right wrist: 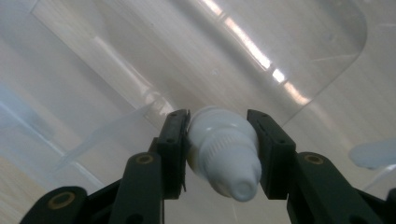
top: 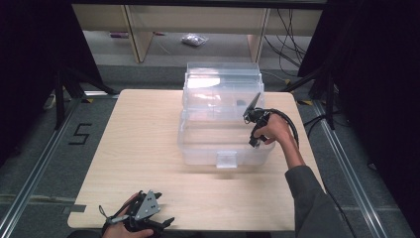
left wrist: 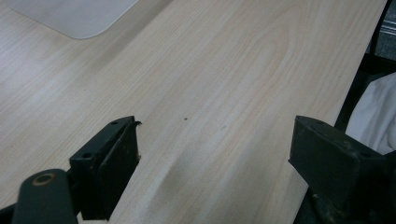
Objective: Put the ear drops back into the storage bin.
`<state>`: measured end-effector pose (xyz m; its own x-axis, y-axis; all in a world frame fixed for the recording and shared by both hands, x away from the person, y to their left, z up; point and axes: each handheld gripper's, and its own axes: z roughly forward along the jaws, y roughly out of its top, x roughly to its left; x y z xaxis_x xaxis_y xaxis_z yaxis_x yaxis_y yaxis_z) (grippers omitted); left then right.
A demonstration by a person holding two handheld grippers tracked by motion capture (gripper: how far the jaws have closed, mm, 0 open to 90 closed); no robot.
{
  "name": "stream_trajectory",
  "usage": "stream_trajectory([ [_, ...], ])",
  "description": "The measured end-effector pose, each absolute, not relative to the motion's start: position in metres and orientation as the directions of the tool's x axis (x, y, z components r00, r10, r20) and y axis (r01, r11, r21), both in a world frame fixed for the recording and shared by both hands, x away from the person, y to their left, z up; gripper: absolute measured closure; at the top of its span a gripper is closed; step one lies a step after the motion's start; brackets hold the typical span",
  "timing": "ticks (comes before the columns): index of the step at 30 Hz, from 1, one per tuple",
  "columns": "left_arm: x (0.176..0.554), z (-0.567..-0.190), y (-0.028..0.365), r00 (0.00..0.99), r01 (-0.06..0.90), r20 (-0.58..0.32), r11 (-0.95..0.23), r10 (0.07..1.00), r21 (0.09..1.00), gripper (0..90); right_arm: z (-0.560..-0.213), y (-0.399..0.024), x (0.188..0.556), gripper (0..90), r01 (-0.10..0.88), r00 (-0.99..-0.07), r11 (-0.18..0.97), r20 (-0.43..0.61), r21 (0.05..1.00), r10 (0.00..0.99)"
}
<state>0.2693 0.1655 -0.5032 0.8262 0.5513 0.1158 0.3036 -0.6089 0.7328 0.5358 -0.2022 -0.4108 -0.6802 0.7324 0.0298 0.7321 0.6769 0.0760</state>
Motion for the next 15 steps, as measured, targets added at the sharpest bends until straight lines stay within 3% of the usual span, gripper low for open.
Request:
stream_trajectory([
  [15, 0.27, -0.503, 0.166, 0.831, 0.285, 0.135, -0.623, 0.539, 0.729, 15.1, -0.428, -0.203, 0.536, 60.3, 0.741, -0.671, 0.667, 0.048, 0.072, 0.74],
])
